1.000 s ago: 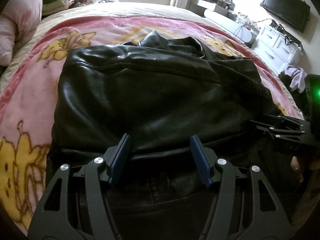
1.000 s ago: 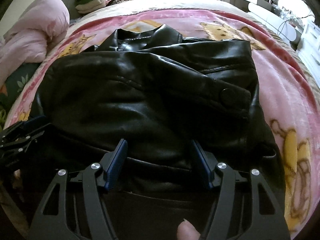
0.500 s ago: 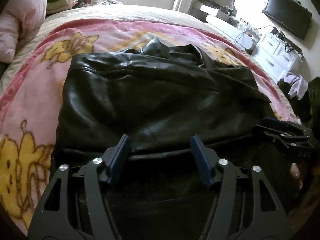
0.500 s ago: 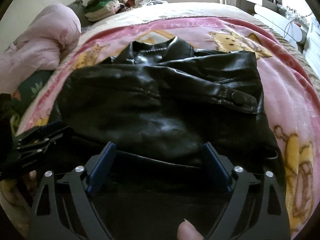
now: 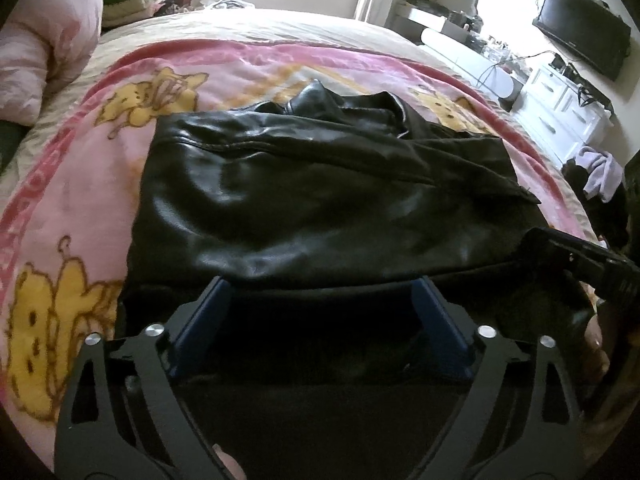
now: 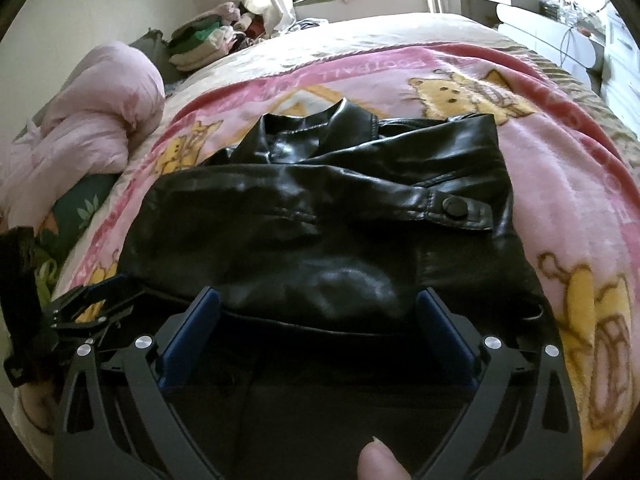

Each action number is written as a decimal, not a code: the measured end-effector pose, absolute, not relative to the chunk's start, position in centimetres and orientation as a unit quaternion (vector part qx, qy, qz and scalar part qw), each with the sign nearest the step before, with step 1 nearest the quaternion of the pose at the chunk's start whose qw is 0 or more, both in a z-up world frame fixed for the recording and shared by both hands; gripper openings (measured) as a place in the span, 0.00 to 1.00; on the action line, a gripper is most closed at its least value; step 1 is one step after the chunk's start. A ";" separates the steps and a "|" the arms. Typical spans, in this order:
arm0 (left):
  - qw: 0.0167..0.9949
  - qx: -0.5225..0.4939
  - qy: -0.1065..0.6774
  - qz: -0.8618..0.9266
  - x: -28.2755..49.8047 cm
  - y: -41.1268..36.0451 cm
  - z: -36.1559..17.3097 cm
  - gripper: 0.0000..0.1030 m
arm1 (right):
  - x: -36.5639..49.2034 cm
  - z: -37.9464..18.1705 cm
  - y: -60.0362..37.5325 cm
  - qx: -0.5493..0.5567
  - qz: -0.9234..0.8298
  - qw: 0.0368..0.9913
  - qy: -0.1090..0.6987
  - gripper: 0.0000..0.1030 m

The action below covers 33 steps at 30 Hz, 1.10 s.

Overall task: Fold large clothes
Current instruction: 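Move both open grippers to the hem of the black leather jacket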

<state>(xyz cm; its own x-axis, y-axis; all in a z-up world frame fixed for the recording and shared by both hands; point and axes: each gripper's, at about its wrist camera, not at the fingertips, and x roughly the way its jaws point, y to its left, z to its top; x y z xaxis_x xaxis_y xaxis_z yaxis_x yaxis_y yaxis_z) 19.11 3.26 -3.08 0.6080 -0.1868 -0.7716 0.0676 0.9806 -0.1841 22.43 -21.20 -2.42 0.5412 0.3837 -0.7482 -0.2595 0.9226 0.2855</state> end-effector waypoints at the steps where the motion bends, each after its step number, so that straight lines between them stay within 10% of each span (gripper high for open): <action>1: 0.894 -0.068 0.437 -0.069 19.1 3.3 -2.9 0.89 | 22.4 -2.3 -21.4 0.071 0.183 0.876 0.441 0.95; 33: 0.925 -0.032 0.376 -0.049 13.6 2.8 3.0 0.91 | 15.3 2.9 -22.0 0.075 0.199 0.908 0.360 0.96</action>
